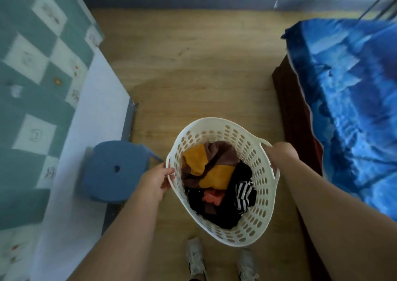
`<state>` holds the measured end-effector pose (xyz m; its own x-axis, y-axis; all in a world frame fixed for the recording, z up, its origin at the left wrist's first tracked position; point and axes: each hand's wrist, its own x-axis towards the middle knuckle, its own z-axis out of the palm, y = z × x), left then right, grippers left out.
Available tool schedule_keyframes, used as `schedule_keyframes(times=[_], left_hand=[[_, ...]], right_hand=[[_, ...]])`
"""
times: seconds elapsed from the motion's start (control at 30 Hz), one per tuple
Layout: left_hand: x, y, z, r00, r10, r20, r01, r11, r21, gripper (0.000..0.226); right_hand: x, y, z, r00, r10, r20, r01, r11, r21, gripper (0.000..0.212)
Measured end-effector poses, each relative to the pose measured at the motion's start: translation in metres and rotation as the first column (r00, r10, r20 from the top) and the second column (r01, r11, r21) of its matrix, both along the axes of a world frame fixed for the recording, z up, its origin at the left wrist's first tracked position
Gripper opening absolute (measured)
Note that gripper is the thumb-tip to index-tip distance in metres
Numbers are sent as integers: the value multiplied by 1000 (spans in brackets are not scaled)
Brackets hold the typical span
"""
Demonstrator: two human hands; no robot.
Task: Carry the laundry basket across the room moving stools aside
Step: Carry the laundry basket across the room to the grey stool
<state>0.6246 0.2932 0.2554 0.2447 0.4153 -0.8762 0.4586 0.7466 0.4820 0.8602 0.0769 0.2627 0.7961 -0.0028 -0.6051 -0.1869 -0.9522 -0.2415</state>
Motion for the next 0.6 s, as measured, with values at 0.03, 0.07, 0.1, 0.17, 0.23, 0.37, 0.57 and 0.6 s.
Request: schedule_keyframes(times=[0.03, 0.07, 0.1, 0.17, 0.23, 0.37, 0.57, 0.6], left_hand=[[10, 8, 18, 1000, 2, 15, -3, 1000, 13, 35], [19, 14, 29, 1000, 11, 27, -11, 1000, 29, 35], [32, 23, 43, 999, 4, 37, -5, 999, 52, 36], [54, 39, 64, 998, -28, 57, 23, 996, 89, 36], [83, 58, 83, 995, -61, 82, 52, 993, 108, 37], [143, 92, 109, 990, -109, 90, 92, 981, 170, 38], [253, 142, 116, 994, -103, 47, 92, 977, 194, 35], [268, 145, 118, 995, -90, 34, 81, 977, 198, 35]], right_hand=[[8, 6, 18, 1000, -13, 4, 13, 1000, 21, 34], [14, 10, 31, 1000, -23, 3, 23, 997, 69, 34], [25, 15, 46, 999, -34, 9, 33, 990, 134, 34], [41, 24, 67, 997, -77, 11, 72, 967, 243, 33], [63, 31, 88, 994, -107, 18, 97, 952, 290, 32], [112, 49, 113, 992, -128, 3, 121, 946, 300, 31], [217, 88, 120, 993, -111, -47, 120, 947, 299, 22], [230, 93, 123, 992, -111, -65, 126, 944, 305, 20]])
